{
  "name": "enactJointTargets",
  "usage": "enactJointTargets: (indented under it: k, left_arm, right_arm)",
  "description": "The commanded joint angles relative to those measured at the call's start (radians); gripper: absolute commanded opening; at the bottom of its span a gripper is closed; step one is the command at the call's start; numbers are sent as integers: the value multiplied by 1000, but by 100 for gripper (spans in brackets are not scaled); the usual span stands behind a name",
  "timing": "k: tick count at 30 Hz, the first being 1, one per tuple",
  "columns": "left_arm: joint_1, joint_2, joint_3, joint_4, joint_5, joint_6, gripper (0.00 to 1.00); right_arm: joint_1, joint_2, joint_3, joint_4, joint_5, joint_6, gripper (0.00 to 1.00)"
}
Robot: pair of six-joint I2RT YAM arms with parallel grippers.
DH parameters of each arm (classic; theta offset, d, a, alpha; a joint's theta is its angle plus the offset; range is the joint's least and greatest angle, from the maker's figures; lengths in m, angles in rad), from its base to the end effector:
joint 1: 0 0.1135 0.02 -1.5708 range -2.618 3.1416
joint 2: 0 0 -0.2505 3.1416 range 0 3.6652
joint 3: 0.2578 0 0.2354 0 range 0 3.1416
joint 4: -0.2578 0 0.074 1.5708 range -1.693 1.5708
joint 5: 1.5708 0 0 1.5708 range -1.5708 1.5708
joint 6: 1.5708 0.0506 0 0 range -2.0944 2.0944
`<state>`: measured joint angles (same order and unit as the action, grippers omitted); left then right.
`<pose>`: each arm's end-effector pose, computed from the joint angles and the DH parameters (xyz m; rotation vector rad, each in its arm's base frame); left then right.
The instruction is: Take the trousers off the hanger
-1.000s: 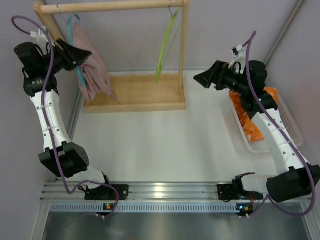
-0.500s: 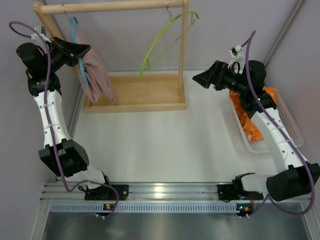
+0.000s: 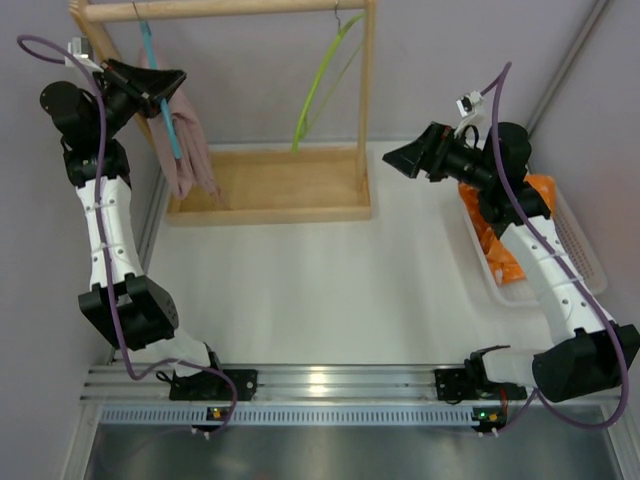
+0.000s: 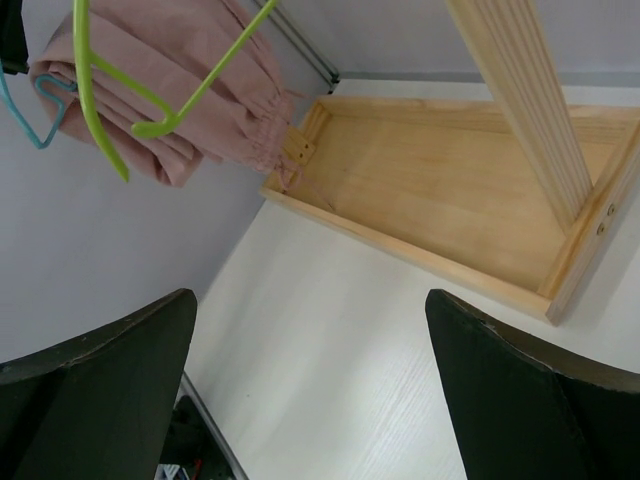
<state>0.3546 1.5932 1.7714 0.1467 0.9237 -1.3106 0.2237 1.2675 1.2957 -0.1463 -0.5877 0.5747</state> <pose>0.3310 0.0795 0.4967 -0.3415 1.4807 -1.3518 0.2730 0.0909 0.4053 -0.1558 1.7840 1.0793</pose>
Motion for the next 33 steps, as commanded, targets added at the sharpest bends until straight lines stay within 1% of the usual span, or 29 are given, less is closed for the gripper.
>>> enactJointTargets:
  k: [1, 2, 5, 8, 13, 16, 17, 18, 23, 27, 30, 32, 33]
  left_arm:
    - [-35, -32, 100, 330, -45, 40, 0]
    - [-43, -33, 100, 365, -49, 39, 0]
    - [-58, -44, 96, 375, -59, 40, 0]
    - [-81, -84, 47, 399, -65, 59, 0]
    - [-117, -183, -124, 402, -77, 60, 0]
    - [-152, -275, -249, 410, -95, 62, 0]
    - [-161, -327, -283, 413, -108, 60, 0]
    - [-170, -350, -343, 416, -123, 65, 0]
    - [-253, -456, -473, 416, -160, 44, 0]
    - [-307, -538, -607, 421, -209, -28, 0]
    - [-347, -588, -632, 421, -217, -15, 0]
    - [-348, -610, -630, 421, -224, -32, 0]
    - [-348, -616, -626, 419, -224, -45, 0]
  right_arm:
    - [-15, -2, 4, 70, -32, 8, 100]
    - [-15, -5, 1, 73, -34, 8, 99]
    - [-14, -13, -6, 76, -37, -2, 99]
    - [-15, -19, -9, 79, -37, -16, 99]
    - [-14, -33, -12, 74, -44, -73, 100]
    - [-9, -45, -10, 62, -46, -122, 99]
    - [-9, -49, -9, 57, -46, -154, 99]
    - [-7, -54, -9, 53, -46, -171, 99]
    - [8, -80, -9, 36, -60, -271, 100]
    - [60, -111, -21, 31, -45, -372, 99]
    - [143, -155, -85, 85, 29, -444, 99]
    - [228, -189, -156, 125, 77, -505, 99]
    - [264, -200, -177, 179, 139, -533, 100]
